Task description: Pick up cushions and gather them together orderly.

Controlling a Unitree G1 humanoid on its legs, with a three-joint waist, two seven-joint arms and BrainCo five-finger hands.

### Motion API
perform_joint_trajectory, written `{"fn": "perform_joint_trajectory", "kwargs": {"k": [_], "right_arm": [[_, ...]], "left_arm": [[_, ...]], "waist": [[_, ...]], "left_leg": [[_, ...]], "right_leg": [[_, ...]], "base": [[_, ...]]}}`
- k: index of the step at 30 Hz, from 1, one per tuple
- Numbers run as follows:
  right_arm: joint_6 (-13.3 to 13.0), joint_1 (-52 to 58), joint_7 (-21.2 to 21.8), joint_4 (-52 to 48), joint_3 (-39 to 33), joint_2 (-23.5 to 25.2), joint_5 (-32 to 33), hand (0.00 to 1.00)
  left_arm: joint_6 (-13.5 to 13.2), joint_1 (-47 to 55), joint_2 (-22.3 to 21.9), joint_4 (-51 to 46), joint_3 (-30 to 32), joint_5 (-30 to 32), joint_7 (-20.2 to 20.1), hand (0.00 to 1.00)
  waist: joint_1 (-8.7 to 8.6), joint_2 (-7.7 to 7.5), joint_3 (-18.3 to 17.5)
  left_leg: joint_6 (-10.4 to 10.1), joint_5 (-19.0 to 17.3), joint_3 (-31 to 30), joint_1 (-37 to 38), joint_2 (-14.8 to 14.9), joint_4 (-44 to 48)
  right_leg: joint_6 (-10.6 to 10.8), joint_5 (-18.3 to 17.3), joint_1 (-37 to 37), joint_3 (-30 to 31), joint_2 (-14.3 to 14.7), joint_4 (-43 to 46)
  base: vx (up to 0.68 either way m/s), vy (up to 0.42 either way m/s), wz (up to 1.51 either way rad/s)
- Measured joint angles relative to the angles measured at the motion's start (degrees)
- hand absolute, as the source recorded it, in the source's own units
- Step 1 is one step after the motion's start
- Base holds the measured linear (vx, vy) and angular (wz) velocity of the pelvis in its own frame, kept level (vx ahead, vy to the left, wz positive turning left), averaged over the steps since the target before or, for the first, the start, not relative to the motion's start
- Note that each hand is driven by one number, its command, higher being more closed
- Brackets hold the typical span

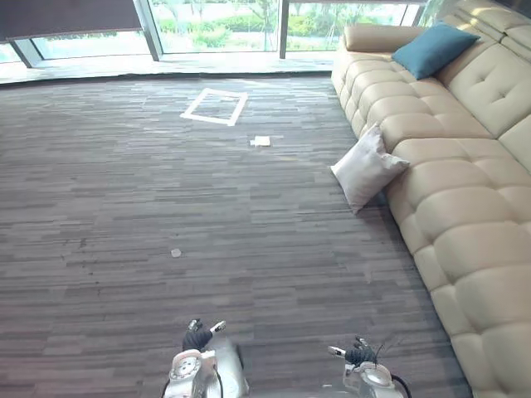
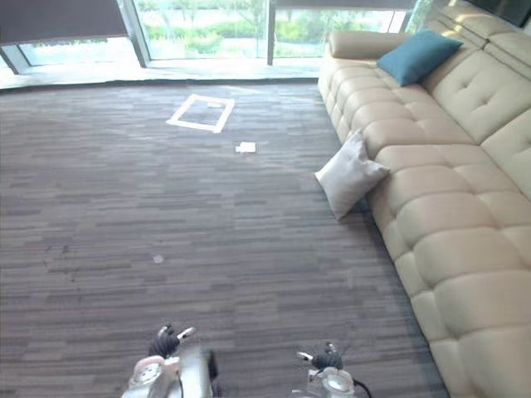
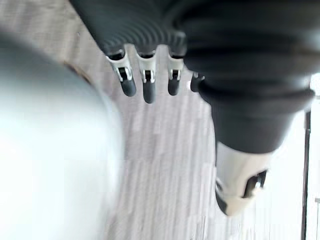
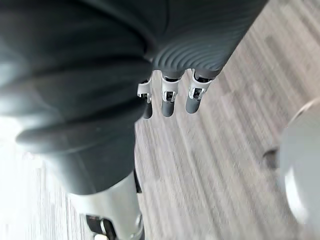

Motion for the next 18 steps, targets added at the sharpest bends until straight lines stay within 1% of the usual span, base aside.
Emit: {"fn": "perform_joint_trajectory", "kwargs": {"k": [1,2,3,4,5,6,7,8,9,10,11,12,13,14,15,16,17,18], "right_arm": [[-0.1,-0.2,-0.1,1.7,0.2,-0.1,0.0,0.00],[0.1,-0.7,-0.1,1.7,0.6,1.5,0.0,0.00],[0.0,-0.2,-0.2,1.1,0.6,2.1,-0.1,0.00],[-0.1,-0.2,-0.3,1.1,1.9,2.5,-0.2,0.00],[-0.2,-0.2,-0.3,1.1,2.0,2.5,-0.2,0.00],[-0.1,0.0,-0.4,1.1,2.1,2.5,-0.3,0.00],[-0.2,0.2,-0.4,1.1,2.1,2.4,-0.3,0.00],[-0.2,0.4,-0.4,1.0,2.1,2.4,-0.3,0.00],[-0.8,0.8,-0.4,-0.5,2.1,2.4,-0.4,0.00],[-1.0,1.0,-0.4,-1.4,2.2,2.4,-0.4,0.00],[-1.3,1.0,-0.4,-2.1,2.1,2.4,-0.5,0.00],[-1.4,1.1,-0.4,-2.6,2.0,2.4,-0.6,0.00],[-1.6,1.2,-0.3,-3.7,1.5,2.4,-0.7,0.00],[-1.7,0.7,-0.3,-3.7,0.2,2.3,-0.8,0.00],[-1.7,0.7,-0.3,-3.7,-0.1,2.3,-0.8,0.00],[-1.7,0.4,-0.3,-3.7,-0.3,2.0,-0.8,0.00],[-1.6,0.0,-0.2,-3.5,-0.2,1.8,-1.0,0.00],[-1.5,0.0,0.0,-3.4,-0.1,1.7,-1.3,0.00]], "left_arm": [[-0.4,0.6,-0.2,-0.1,-0.1,-1.5,0.3,0.00],[-0.1,0.4,0.5,0.0,-0.4,-1.2,0.6,0.00],[-0.1,0.3,0.9,-0.1,-0.4,-0.8,0.5,0.00],[0.0,0.3,1.5,0.2,-0.4,-0.8,0.5,0.00],[0.0,0.3,1.6,0.2,-0.4,-0.8,0.6,0.00],[0.1,0.2,1.9,1.1,-0.4,-0.7,0.7,0.00],[0.4,0.1,2.0,2.2,-0.5,-0.6,0.8,0.00],[0.5,0.1,2.0,2.6,-0.6,-0.6,0.8,0.00],[0.8,0.1,2.0,3.6,-1.0,0.1,0.9,0.00],[1.1,-0.1,2.0,3.9,-1.5,0.5,0.9,0.00],[1.2,-0.1,1.9,4.0,-2.3,0.5,0.8,0.00],[1.2,-0.1,1.9,4.2,-2.4,0.6,0.8,0.00],[1.2,-0.5,2.0,5.1,-2.9,0.6,0.7,0.00],[1.3,-0.8,2.1,6.0,-2.9,0.9,0.7,0.00],[1.4,-0.9,2.1,6.2,-3.0,0.9,0.7,0.00],[1.4,-0.9,2.0,6.6,-3.9,1.0,0.6,0.00],[1.3,-0.7,2.0,6.6,-4.7,1.5,0.4,0.00],[1.3,-0.6,2.0,6.6,-4.7,1.5,0.4,0.00]], "waist": [[0.77,0.07,-0.5],[0.68,-2.25,-2.0],[0.63,-2.94,-2.5],[1.35,-4.27,-2.9],[1.45,-4.35,-2.9],[1.65,-4.84,-2.9],[1.47,-4.62,-2.4],[1.28,-4.39,-2.3],[0.23,-4.08,-2.1],[-0.56,-3.53,-2.2],[-1.20,-3.38,-2.3],[-1.25,-3.34,-2.3],[-1.51,-3.33,-2.2],[-1.81,-3.37,-2.1],[-1.86,-3.37,-2.1],[-2.25,-3.38,-2.1],[-2.49,-3.39,-2.1],[-2.53,-3.65,-2.3]], "left_leg": [[0.8,5.6,-1.0,0.5,-1.0,-0.8],[1.4,2.8,0.7,1.0,-2.7,-0.9],[1.9,1.7,1.1,1.2,-3.1,-0.8],[3.2,-0.6,3.2,3.0,-3.4,-0.3],[3.2,-1.1,3.4,3.4,-3.5,-0.2],[4.0,-3.7,5.6,7.5,-4.1,-0.3],[4.3,-5.8,6.9,12.4,-4.9,-1.3],[4.3,-6.3,7.1,14.3,-5.2,-2.0],[4.6,-7.5,7.4,20.0,-6.3,-5.4],[4.7,-8.0,7.4,23.3,-6.5,-8.1],[4.3,-8.7,7.3,27.4,-6.5,-11.5],[4.1,-8.9,7.4,28.8,-6.5,-12.7],[3.3,-9.2,7.5,32.4,-6.2,-15.4],[3.0,-9.1,7.8,35.8,-6.0,-17.9],[2.9,-9.1,7.9,37.0,-6.0,-19.1],[2.6,-9.3,8.4,41.2,-6.1,-22.8],[2.6,-9.3,8.3,44.5,-6.5,-25.3],[2.6,-9.3,8.0,45.5,-6.8,-25.8]], "right_leg": [[0.4,-1.3,1.7,3.5,-0.9,0.5],[-1.7,0.8,1.1,6.1,-2.9,1.8],[-1.6,2.4,-0.4,7.6,-3.5,3.7],[2.3,5.7,-3.5,11.2,-4.8,10.4],[2.7,6.3,-4.0,11.5,-4.9,11.8],[5.4,11.9,-8.3,13.9,-6.1,24.0],[8.8,14.3,-12.9,14.6,-6.7,36.7],[8.8,14.4,-14.4,14.1,-6.9,40.7],[6.9,12.6,-19.1,10.9,-7.3,49.0],[5.0,11.0,-22.0,7.7,-7.3,51.1],[3.8,9.0,-26.3,3.0,-7.3,50.7],[3.2,8.2,-28.0,1.3,-7.3,49.9],[2.1,6.3,-32.5,-2.9,-6.9,45.0],[1.3,6.4,-34.9,-6.4,-6.1,36.7],[1.1,6.6,-35.5,-7.5,-5.8,33.3],[-0.8,9.5,-36.7,-10.1,-4.1,21.8],[-2.0,13.0,-37.3,-11.0,-2.5,13.8],[-2.3,14.2,-37.4,-11.0,-2.0,11.4]], "base": [[0.67,0.344,-0.40],[0.67,0.348,-0.30],[0.67,0.357,-0.27],[0.52,0.290,-0.37],[0.64,0.353,-0.56],[0.71,0.339,-0.49],[0.58,0.268,-0.50],[0.64,0.224,-0.39],[0.42,0.102,-0.11],[0.63,0.117,-0.04],[0.43,0.037,0.05],[0.65,0.010,0.03],[0.65,-0.030,0.09],[0.54,-0.037,0.13],[0.57,-0.076,0.25],[0.65,-0.097,0.30],[0.65,-0.097,0.33],[0.76,-0.136,0.40]]}}
